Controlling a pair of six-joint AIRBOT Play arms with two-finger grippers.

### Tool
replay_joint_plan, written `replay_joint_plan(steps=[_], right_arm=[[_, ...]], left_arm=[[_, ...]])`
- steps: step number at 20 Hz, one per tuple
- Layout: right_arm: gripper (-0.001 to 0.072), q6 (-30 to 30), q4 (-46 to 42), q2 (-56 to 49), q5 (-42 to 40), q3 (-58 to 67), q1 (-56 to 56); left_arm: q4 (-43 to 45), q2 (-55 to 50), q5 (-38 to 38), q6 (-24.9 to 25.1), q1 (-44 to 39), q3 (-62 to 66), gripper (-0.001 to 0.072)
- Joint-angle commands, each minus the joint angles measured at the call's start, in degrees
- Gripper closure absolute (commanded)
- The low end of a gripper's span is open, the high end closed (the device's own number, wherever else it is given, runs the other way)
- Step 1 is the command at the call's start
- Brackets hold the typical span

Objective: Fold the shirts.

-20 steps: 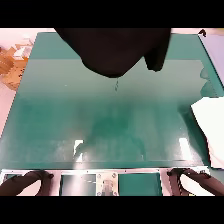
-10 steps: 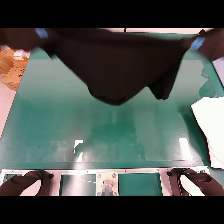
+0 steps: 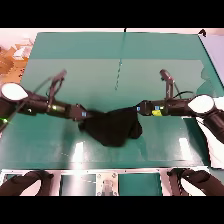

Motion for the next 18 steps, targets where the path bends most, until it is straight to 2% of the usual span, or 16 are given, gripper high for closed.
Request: replay_joint_plan(steps=[1,5,7,10,11,12,13,15,18], right_arm=[[0.0698,-1.07,0.59,-2.89,-4.52,-3.58,-1.79],[0.0698,-3.06,0.63,-2.93,-1.20,-2.86,-11.26],[0.0697,-4.07,0.61,-2.93,0.35,-2.91,-14.23],[0.0696,-5.16,0.66,-2.93,0.57,-2.91,-14.58],[0.0664,-5.14,0.66,-2.93,0.74,-2.91,-14.53],[0.0508,-5.14,0.59,-2.91,1.49,-2.86,-14.62],[0.0381,-5.14,0.20,-2.84,3.02,-2.78,-15.34],[0.0380,-4.85,-2.89,-2.78,7.91,-1.97,-19.43],[0.0379,-3.34,-4.50,-2.69,13.29,-2.69,-28.85]], left_arm=[[4.37,0.02,1.53,1.51,-0.04,-5.11,0.0005],[15.80,0.02,3.98,-2.08,-0.04,4.26,0.0006],[16.96,-0.04,10.27,-3.28,-0.04,5.25,0.0006],[16.09,-4.52,15.41,-3.26,-0.04,5.27,0.0006],[14.34,-7.04,15.43,-3.21,-0.04,5.27,0.0007],[12.28,-9.90,14.84,-3.08,-0.04,5.27,0.0006],[10.64,-12.46,13.27,-2.95,-0.04,5.27,0.0006],[10.75,-15.78,9.86,-2.73,-0.04,5.27,0.0006],[12.59,-17.92,9.33,-2.25,-0.04,5.25,0.0007]])
